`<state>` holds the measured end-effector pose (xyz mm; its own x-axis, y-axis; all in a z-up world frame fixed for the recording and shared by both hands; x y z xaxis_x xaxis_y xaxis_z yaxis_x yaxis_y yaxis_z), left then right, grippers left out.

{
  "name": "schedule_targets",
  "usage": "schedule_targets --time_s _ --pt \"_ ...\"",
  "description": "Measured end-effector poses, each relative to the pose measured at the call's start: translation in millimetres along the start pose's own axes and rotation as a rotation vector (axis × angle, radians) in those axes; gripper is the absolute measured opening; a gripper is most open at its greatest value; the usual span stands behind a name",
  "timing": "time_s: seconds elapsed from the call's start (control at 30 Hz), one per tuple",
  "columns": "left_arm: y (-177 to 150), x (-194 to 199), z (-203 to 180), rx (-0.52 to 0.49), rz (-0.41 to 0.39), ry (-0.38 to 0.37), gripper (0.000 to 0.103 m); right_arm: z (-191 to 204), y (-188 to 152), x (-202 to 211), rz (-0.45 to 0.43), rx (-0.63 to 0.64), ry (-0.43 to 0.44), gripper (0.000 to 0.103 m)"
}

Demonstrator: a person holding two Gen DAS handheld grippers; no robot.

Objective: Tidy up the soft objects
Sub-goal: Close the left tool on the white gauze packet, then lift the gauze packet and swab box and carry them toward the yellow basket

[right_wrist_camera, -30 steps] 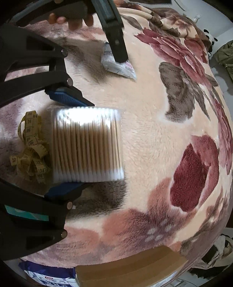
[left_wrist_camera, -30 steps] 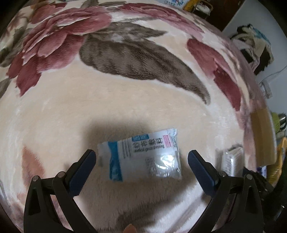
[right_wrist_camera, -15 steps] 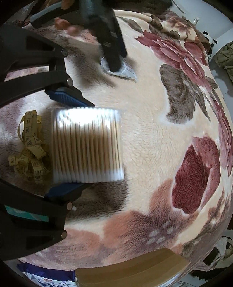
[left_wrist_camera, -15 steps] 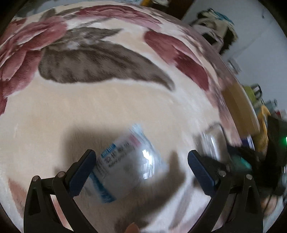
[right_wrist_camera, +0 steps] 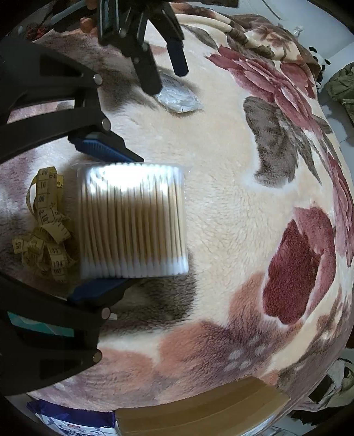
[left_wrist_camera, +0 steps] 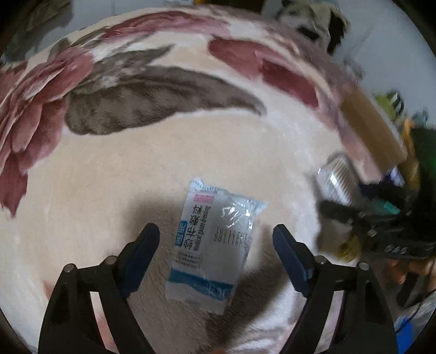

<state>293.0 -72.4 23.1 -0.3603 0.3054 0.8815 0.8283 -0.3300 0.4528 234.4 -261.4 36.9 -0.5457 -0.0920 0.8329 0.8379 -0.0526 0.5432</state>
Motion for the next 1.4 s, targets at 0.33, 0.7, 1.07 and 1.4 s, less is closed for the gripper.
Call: schedule_targets --time_s 0.33,0.7,1.07,1.4 --pt "-16 27 -1 0.075 -0.105 0.103 0.051 15 7 17 -0.074 0.07 -0.005 0.074" --pt "-73 73 -28 0.199 -0.11 0.135 0.051 55 -43 60 -0.051 0.133 0.069 0.074" --pt "-132 75 -48 0.299 -0.058 0.123 0.052 35 -98 57 0.072 -0.043 0.111 0.103" --pt "-143 82 -26 0.366 -0.077 0.146 0.052 60 -60 38 0.024 0.06 0.237 0.103"
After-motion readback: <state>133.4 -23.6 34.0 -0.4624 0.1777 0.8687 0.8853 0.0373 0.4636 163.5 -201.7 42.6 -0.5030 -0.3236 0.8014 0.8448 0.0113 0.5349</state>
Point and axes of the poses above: each gripper's, at about its wrist camera, not at the fingertips, and x roughly against the way its jaws point, z to its left, y to its top, the point moved 3 cm from there along -x, roughly the way its jaws point, and after that the axes turned 7 degrees about -z, right-handed, at the moved point
